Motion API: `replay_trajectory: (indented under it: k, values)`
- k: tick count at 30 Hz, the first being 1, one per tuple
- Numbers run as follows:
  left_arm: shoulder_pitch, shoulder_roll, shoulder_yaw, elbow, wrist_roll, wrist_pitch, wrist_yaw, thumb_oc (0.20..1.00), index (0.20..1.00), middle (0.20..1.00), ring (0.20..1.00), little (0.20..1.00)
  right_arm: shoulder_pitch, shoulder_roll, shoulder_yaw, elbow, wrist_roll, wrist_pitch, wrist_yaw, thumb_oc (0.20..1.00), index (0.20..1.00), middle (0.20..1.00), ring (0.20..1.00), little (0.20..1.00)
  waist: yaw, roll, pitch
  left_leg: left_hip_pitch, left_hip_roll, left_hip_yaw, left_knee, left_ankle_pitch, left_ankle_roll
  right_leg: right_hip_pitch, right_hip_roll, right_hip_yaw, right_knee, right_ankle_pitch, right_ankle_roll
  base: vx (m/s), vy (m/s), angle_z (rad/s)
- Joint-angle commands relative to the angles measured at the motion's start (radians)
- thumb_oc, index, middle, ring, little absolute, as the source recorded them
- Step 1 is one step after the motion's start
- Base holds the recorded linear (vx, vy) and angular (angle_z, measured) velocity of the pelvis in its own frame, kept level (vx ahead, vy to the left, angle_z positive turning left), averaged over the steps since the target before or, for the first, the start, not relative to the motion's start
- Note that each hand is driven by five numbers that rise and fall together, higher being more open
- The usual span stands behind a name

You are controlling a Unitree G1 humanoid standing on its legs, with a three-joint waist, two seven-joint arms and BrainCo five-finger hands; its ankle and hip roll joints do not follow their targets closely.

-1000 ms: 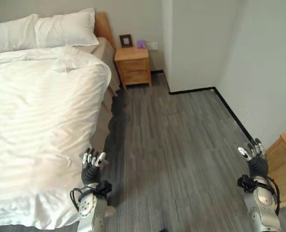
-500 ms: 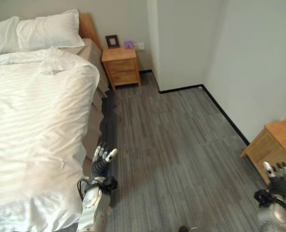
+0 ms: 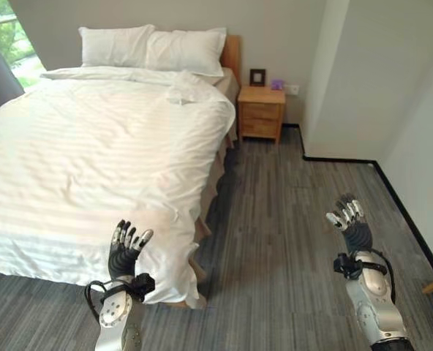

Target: Making the bed.

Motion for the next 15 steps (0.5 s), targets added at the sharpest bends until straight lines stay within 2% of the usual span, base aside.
replay_trajectory:
  k: [1, 2, 4, 5, 6, 7, 8, 10, 11, 12, 13, 14, 15]
  values:
    - [-0.058, 0.057, 0.003, -0.005, 0.057, -0.037, 0.005, 1.000, 1.000, 1.000, 1.000, 1.000, 0.004, -0.018, -0.071, -0.021, -0.022, -0.046, -0.011, 1.000, 1.000, 1.000, 1.000, 1.000, -0.027, -0.020, 0.042, 0.066, -0.008, -0.008, -0.003, -0.124, 0.015, -0.081, 0.007, 0.012, 0.216, 0.064, -0.035, 0.19, 0.042, 0.01]
    - [-0.067, 0.064, 0.000, -0.003, 0.061, -0.039, 0.008, 1.000, 1.000, 1.000, 1.000, 1.000, 0.013, -0.017, -0.083, -0.017, -0.002, -0.045, -0.014, 1.000, 1.000, 1.000, 1.000, 1.000, -0.029, -0.016, 0.046, 0.076, -0.002, 0.007, -0.026, -0.122, 0.009, -0.119, 0.027, 0.026, 0.198, 0.046, -0.035, 0.19, 0.006, -0.01]
    - [-0.082, 0.068, 0.005, -0.011, 0.045, -0.049, 0.016, 1.000, 1.000, 1.000, 1.000, 1.000, 0.012, -0.018, -0.116, 0.001, 0.073, -0.059, -0.026, 1.000, 1.000, 1.000, 1.000, 1.000, -0.037, 0.001, 0.058, 0.075, 0.014, 0.032, -0.030, -0.129, -0.008, -0.163, 0.070, 0.043, 0.079, 0.034, -0.033, 0.21, -0.033, -0.15]
    - [-0.096, 0.073, 0.005, -0.017, 0.031, -0.057, 0.021, 1.000, 1.000, 1.000, 1.000, 1.000, 0.012, -0.030, -0.137, 0.009, 0.088, -0.067, -0.035, 1.000, 1.000, 1.000, 1.000, 1.000, -0.044, 0.011, 0.064, 0.072, 0.023, 0.039, -0.030, -0.132, -0.022, -0.172, 0.098, 0.059, -0.058, 0.041, -0.029, 0.27, -0.078, -0.36]
    - [-0.110, 0.077, 0.006, -0.015, 0.024, -0.061, 0.026, 1.000, 1.000, 1.000, 1.000, 1.000, 0.011, -0.042, -0.153, 0.015, 0.084, -0.072, -0.046, 1.000, 1.000, 1.000, 1.000, 1.000, -0.049, 0.016, 0.067, 0.076, 0.031, 0.045, -0.029, -0.139, -0.033, -0.162, 0.121, 0.080, -0.186, 0.070, -0.022, 0.20, -0.064, -0.43]
    - [-0.111, 0.077, 0.005, -0.015, 0.024, -0.062, 0.026, 1.000, 1.000, 1.000, 1.000, 1.000, 0.010, -0.042, -0.153, 0.016, 0.084, -0.072, -0.046, 1.000, 1.000, 1.000, 1.000, 1.000, -0.046, 0.017, 0.067, 0.075, 0.033, 0.048, -0.029, -0.139, -0.034, -0.157, 0.126, 0.082, -0.199, 0.078, -0.023, 0.46, -0.146, -0.43]
    - [-0.160, 0.096, 0.001, 0.007, 0.019, -0.072, 0.039, 1.000, 1.000, 1.000, 1.000, 1.000, 0.005, -0.052, -0.173, 0.031, 0.072, -0.082, -0.068, 1.000, 1.000, 1.000, 1.000, 1.000, -0.059, 0.011, 0.069, 0.099, 0.037, 0.058, -0.030, -0.161, -0.059, -0.147, 0.155, 0.113, -0.439, 0.154, 0.005, 0.33, -0.110, -0.22]
    - [-0.173, 0.098, -0.006, 0.016, 0.014, -0.077, 0.047, 1.000, 1.000, 1.000, 1.000, 1.000, 0.009, -0.050, -0.176, 0.024, 0.064, -0.078, -0.076, 1.000, 1.000, 1.000, 1.000, 1.000, -0.060, 0.006, 0.067, 0.115, 0.037, 0.066, -0.030, -0.173, -0.068, -0.145, 0.158, 0.115, -0.501, 0.179, 0.015, 0.56, -0.151, -0.10]
    - [-0.193, 0.093, -0.009, 0.016, 0.001, -0.086, 0.058, 1.000, 1.000, 1.000, 1.000, 1.000, 0.017, -0.055, -0.186, 0.021, 0.043, -0.073, -0.083, 1.000, 1.000, 1.000, 1.000, 1.000, -0.067, 0.002, 0.054, 0.168, 0.041, 0.078, -0.026, -0.203, -0.081, -0.158, 0.162, 0.092, -0.501, 0.190, 0.031, 0.90, -0.203, -0.14]
    - [-0.195, 0.083, -0.017, 0.019, -0.015, -0.086, 0.052, 1.000, 1.000, 1.000, 1.000, 1.000, 0.033, -0.055, -0.189, 0.017, 0.045, -0.069, -0.076, 1.000, 1.000, 1.000, 1.000, 1.000, -0.085, 0.007, 0.044, 0.186, 0.052, 0.065, -0.005, -0.212, -0.092, -0.128, 0.164, 0.079, -0.501, 0.194, 0.023, 0.73, -0.161, -0.17]
    - [-0.195, 0.084, -0.017, 0.019, -0.015, -0.086, 0.052, 1.000, 1.000, 1.000, 1.000, 1.000, 0.033, -0.054, -0.189, 0.016, 0.045, -0.068, -0.076, 1.000, 1.000, 1.000, 1.000, 1.000, -0.084, 0.006, 0.045, 0.185, 0.051, 0.066, -0.003, -0.212, -0.092, -0.128, 0.164, 0.080, -0.501, 0.195, 0.023, 0.84, -0.226, 0.07]
    - [-0.186, 0.070, -0.022, 0.023, -0.020, -0.087, 0.052, 1.000, 1.000, 1.000, 1.000, 1.000, 0.043, -0.063, -0.187, 0.031, 0.042, -0.070, -0.070, 1.000, 1.000, 1.000, 1.000, 1.000, -0.098, 0.017, 0.029, 0.176, 0.103, 0.074, 0.169, -0.156, -0.124, -0.090, 0.191, 0.075, -0.460, 0.183, -0.014, 0.90, -0.299, 0.14]
    - [-0.178, 0.062, -0.025, 0.026, -0.032, -0.089, 0.046, 1.000, 1.000, 1.000, 1.000, 1.000, 0.045, -0.071, -0.180, 0.053, 0.034, -0.075, -0.071, 1.000, 1.000, 1.000, 1.000, 1.000, -0.110, 0.030, 0.027, 0.142, 0.147, 0.073, 0.358, -0.048, -0.156, -0.068, 0.222, 0.082, -0.411, 0.149, -0.046, 1.11, -0.460, 0.15]
